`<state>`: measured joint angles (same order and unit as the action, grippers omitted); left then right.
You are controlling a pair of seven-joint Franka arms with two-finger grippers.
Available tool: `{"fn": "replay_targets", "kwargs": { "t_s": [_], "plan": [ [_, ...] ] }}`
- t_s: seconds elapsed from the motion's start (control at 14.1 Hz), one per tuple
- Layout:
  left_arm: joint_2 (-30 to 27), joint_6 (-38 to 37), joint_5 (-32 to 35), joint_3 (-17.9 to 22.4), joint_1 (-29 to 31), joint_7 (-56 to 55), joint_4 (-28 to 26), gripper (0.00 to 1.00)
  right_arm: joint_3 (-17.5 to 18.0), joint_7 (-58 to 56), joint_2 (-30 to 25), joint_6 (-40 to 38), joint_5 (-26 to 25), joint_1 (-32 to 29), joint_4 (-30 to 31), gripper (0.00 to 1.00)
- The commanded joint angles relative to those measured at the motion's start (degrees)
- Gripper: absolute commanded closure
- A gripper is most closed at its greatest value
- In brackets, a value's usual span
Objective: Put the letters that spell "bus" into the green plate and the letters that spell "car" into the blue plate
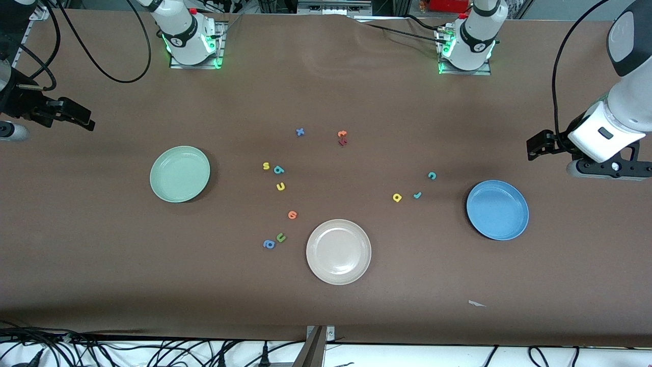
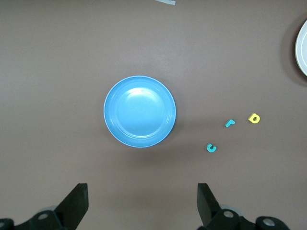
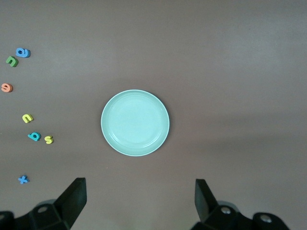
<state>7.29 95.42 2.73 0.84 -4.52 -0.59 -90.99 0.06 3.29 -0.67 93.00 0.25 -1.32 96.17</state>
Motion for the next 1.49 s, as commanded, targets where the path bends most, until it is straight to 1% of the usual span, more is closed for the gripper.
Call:
{"fn": "replay_targets", "kwargs": {
  "t_s": [0.0,0.21,0.36,0.5,0.57,0.71,0.78,0.92,1.07,1.28,1.35,1.42],
  "plan": [
    [-0.52,-0.15,1.05,-0.05,0.21,1.29,0.2,0.0,0.03,-0.83,0.58,-0.81,-0.17,0.09,-1.43,0.0],
    [-0.35,-0.06,0.53,-0.05,0.13,1.03,0.2,0.0,0.03,-0.57,0.58,-0.81,-0.25,0.09,-1.43,0.0],
    [0.35,0.38,-2.01,-0.05,0.04,0.77,0.02,0.0,0.03,-0.48,0.58,-0.81,-0.08,0.18,-1.43,0.0],
    [1.15,2.22,-2.2,-0.22,-0.75,-0.63,-0.68,0.0,0.03,-0.39,0.58,-0.72,-0.25,0.18,-1.43,0.0],
    [1.93,2.75,-2.29,-0.57,-0.84,-2.21,-0.68,0.0,0.03,-0.39,0.58,-0.72,-0.25,0.18,-1.43,0.0],
    [3.25,5.03,-2.29,-2.77,-0.84,-4.67,-1.38,0.0,0.03,-0.3,0.58,-0.81,-0.25,0.18,-1.43,0.0],
    [3.69,7.21,-2.38,-3.64,-0.84,-6.51,-2.6,0.0,0.03,-0.3,0.58,-0.81,-0.25,0.18,-1.43,0.0],
    [3.87,14.31,-2.73,-6.28,-0.84,-10.28,-7.69,0.0,0.03,-0.22,0.58,-0.89,0.01,0.18,-1.34,0.0],
    [5.88,20.57,-2.73,-9.17,-0.84,-13.72,-11.04,0.0,0.64,-0.39,0.67,-1.68,0.1,0.7,-1.17,0.0],
    [10.8,26.89,-2.55,-12.87,-0.84,-19.6,-11.4,0.0,1.17,-0.22,2.42,-4.05,-0.08,3.68,-0.9,0.0],
    [12.64,29.36,-1.94,-14.1,-1.28,-22.41,-11.41,0.0,1.17,-0.04,3.73,-4.93,0.01,4.83,-0.73,0.0],
    [14.49,31.73,-1.15,-14.46,-2.59,-24.87,-11.49,0.0,1.25,0.05,5.48,-4.85,0.18,6.14,-0.55,0.0]
  ]
}}
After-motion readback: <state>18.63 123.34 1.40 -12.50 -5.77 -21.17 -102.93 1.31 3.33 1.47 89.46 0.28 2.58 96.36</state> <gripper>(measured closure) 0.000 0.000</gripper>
